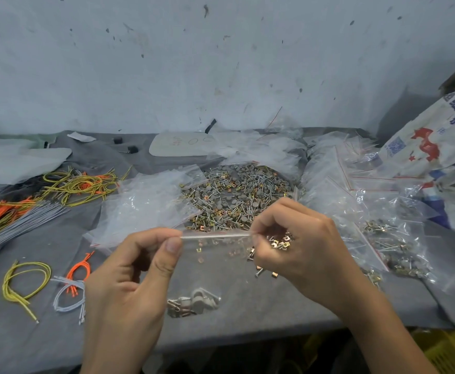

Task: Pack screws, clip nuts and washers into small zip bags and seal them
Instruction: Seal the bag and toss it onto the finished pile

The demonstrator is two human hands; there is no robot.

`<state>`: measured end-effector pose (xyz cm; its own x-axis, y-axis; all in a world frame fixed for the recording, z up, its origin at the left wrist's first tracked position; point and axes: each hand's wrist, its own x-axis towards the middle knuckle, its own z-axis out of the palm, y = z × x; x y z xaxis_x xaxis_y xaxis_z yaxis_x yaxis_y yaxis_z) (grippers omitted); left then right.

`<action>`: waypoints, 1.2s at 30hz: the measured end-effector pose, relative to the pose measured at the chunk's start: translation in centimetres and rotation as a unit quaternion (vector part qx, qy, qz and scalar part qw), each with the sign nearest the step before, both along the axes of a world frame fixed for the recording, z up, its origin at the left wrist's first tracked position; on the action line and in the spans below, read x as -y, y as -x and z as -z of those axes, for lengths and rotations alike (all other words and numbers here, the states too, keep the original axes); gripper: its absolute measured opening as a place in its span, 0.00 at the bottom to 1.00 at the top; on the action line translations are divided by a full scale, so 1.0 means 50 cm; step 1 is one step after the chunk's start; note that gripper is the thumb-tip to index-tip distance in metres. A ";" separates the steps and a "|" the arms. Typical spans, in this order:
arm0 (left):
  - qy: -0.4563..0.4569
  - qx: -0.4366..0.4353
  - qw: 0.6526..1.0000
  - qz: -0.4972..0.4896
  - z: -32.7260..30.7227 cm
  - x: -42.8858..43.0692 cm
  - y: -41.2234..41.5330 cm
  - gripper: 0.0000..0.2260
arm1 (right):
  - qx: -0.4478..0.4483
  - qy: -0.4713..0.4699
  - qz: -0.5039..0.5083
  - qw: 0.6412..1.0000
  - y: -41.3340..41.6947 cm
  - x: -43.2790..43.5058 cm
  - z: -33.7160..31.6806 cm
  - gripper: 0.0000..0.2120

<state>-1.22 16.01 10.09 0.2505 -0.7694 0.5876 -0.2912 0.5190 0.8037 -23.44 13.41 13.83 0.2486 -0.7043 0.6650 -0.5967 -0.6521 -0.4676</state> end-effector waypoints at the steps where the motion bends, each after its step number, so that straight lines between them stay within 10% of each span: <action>1: -0.004 0.002 1.000 0.003 -0.002 0.000 0.002 0.08 | 0.006 -0.001 0.005 1.000 0.005 0.001 0.001 0.02; 36: -0.103 -0.085 0.984 0.121 -0.020 -0.011 0.038 0.03 | 0.315 -0.226 -0.167 0.906 0.010 -0.023 0.072 0.08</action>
<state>-3.10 16.54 11.08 0.1259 -0.9167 0.3791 -0.0320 0.3782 0.9252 -23.95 14.56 10.24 0.1692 -0.8960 0.4106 0.0771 -0.4033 -0.9118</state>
